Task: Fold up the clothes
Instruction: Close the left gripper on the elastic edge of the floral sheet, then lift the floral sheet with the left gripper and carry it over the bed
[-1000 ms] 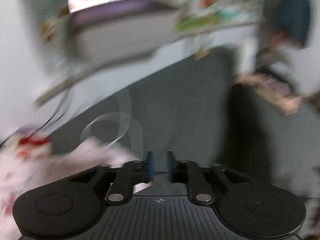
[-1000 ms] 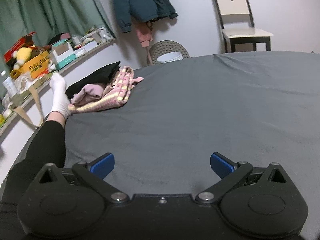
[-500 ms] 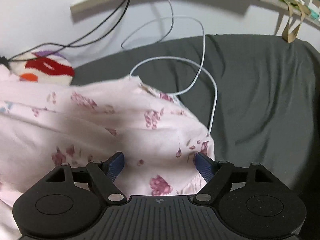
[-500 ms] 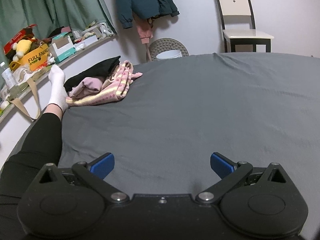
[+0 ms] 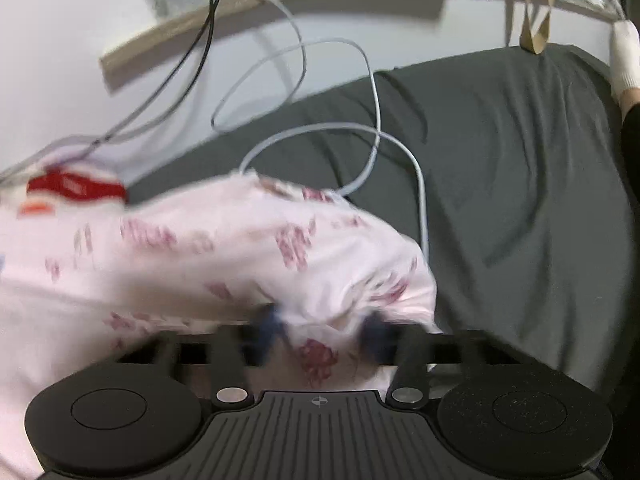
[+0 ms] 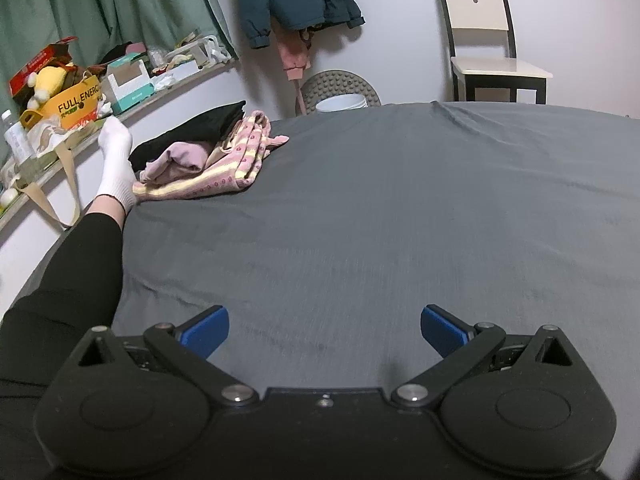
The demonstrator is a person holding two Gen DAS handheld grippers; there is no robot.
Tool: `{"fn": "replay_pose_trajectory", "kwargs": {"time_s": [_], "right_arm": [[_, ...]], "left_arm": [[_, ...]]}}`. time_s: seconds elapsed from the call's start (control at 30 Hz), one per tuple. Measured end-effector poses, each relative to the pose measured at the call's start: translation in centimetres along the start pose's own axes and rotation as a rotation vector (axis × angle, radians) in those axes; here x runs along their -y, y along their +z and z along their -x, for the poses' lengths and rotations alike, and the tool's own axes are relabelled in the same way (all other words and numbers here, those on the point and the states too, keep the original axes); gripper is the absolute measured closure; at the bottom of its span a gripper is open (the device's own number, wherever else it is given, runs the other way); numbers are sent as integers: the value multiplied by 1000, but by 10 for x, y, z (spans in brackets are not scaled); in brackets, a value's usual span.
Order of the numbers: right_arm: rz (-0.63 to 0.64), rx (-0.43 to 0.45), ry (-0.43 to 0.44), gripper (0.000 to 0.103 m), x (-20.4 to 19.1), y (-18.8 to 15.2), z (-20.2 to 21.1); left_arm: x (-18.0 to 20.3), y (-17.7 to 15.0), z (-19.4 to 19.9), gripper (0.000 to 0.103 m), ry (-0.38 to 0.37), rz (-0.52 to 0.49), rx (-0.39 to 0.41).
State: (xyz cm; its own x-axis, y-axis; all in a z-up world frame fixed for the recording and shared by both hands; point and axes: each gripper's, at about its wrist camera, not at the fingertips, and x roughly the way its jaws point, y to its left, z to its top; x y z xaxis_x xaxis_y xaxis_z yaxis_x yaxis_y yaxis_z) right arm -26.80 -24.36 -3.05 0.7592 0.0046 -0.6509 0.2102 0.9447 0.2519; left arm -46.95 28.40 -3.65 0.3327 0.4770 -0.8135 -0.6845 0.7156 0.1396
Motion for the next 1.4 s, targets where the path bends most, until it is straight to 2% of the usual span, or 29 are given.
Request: {"fn": "replay_pose_trajectory", "kwargs": {"time_s": [0.03,0.07,0.23,0.4,0.43,0.53,0.63,0.7,0.8,0.87,0.93,1.03,1.13,1.2,1.27,1.3,1.4], "right_arm": [[3,-1,-1,0,0,0,0],[6,-2,-2,0,-1,-1,0],[-4,-19,-17,0,2,-2,-4],[-16,-27,-25,0,4,-3,-6],[-17,-27,-26,0,4,-3,-7],[-22,-28,-31,0,5,-2,-7],[-25,-25,-32,0,5,-1,-8],[-28,-22,-32,0,6,-1,-8],[-32,-10,-34,0,7,0,-6],[-40,18,-43,0,10,1,-1],[-54,82,-45,0,16,3,11],[-81,221,-56,0,26,7,40],[-129,456,-76,0,43,10,96],[-119,588,-112,0,51,7,137],[-47,660,-157,0,53,-3,172],[0,670,-173,0,52,-8,185],[130,576,-210,0,41,-25,190]], "left_arm": [[-3,3,-2,89,-2,-3,9],[-6,6,-4,94,-4,-6,18],[-26,21,14,96,-149,153,140],[-37,66,56,96,-251,214,283],[-37,78,68,96,-264,210,326],[-22,108,118,96,-333,109,491],[7,131,175,96,-477,24,634],[35,143,216,96,-608,-26,723],[81,153,276,96,-819,-127,860],[113,158,311,96,-982,-173,907],[149,162,347,96,-1174,-219,935],[205,158,383,96,-1441,-282,895],[263,144,388,96,-1583,-366,788],[301,131,369,96,-1620,-410,678],[337,118,345,96,-1646,-440,553],[352,111,327,96,-1654,-447,478],[387,82,274,96,-1623,-474,307]]}}
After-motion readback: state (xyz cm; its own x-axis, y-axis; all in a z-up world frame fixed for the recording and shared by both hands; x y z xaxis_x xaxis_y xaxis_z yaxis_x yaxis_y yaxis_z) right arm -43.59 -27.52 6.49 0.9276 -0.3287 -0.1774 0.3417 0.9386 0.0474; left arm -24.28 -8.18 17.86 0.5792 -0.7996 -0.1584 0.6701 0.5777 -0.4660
